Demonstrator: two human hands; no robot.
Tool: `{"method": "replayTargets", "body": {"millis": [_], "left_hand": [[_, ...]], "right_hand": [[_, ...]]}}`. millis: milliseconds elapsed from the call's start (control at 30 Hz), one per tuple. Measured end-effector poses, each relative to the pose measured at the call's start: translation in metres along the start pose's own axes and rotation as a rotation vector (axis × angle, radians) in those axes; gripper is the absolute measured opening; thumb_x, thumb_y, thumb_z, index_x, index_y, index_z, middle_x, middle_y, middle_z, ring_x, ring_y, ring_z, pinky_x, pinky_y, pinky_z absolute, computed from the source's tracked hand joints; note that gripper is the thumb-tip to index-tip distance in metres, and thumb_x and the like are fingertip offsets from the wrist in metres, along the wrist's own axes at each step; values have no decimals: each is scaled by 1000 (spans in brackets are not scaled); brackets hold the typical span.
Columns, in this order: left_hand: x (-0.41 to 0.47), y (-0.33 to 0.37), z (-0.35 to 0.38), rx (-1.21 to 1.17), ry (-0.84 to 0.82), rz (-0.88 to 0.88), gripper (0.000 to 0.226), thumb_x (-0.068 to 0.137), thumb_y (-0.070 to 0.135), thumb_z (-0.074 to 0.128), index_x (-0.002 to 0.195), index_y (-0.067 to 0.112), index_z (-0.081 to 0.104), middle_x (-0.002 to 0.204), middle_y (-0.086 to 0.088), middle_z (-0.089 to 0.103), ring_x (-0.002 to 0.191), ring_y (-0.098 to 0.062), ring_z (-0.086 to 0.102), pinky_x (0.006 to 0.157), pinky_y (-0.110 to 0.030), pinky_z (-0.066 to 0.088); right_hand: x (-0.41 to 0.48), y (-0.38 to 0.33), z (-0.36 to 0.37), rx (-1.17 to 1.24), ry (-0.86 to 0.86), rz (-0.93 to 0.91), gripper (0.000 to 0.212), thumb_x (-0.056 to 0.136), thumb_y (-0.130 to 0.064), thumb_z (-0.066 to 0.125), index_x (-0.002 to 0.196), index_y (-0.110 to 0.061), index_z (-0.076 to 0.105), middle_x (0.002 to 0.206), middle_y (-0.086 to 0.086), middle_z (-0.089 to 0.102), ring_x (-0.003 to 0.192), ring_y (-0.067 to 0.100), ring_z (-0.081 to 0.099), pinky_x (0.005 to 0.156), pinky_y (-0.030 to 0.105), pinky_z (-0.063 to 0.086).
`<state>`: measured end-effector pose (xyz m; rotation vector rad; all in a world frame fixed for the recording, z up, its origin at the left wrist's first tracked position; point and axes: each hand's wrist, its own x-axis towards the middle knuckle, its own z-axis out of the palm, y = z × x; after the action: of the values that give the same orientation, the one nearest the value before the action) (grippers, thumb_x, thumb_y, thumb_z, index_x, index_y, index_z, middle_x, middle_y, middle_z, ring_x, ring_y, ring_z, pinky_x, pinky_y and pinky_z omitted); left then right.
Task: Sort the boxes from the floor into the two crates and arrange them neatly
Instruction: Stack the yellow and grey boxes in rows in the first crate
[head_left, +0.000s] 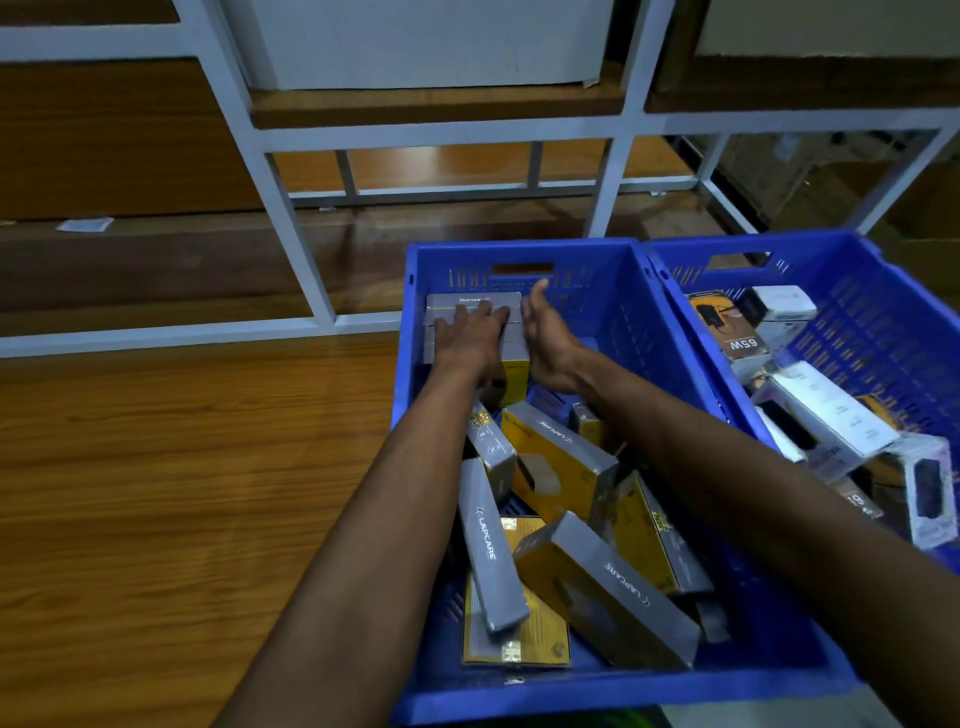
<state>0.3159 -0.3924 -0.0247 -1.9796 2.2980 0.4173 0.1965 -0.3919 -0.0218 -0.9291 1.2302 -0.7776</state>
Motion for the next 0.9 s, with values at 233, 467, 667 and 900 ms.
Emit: {"method": "replayTargets", "body": {"millis": [233,467,667,900], "left_hand": [[-1,0,-1,-4,-2,-7,108,76,17,83,160,27,17,169,-1,10,154,-35,9,120,-61,18],[-1,3,5,22,8,-19,109,75,26,84,160,27,15,168,-2,10,153,-36,7,120,-62,16],[-2,2,4,8,14,-21,109,74,27,86,159,27,17,168,-2,11,153,-36,9,120,-62,16],[-12,5,-7,-100,88,42,90,73,7,82,151,25,40,158,-6,35,148,-32,27,118,-52,28]], "right_hand": [[6,5,-10,-20,-26,-38,106,82,-92,13,163,-23,11,170,1,9,158,23,8,128,48,4],[0,8,-9,-60,-80,-26,91,92,-82,17,154,-20,39,154,-5,44,141,17,43,119,42,32],[2,-7,-16,-198,-25,-82,79,102,-68,14,155,-13,34,158,8,40,145,32,38,113,33,34],[-5,-9,-65,-1503,-231,135,51,106,-18,46,155,-8,38,161,12,38,133,32,49,111,46,41]]}}
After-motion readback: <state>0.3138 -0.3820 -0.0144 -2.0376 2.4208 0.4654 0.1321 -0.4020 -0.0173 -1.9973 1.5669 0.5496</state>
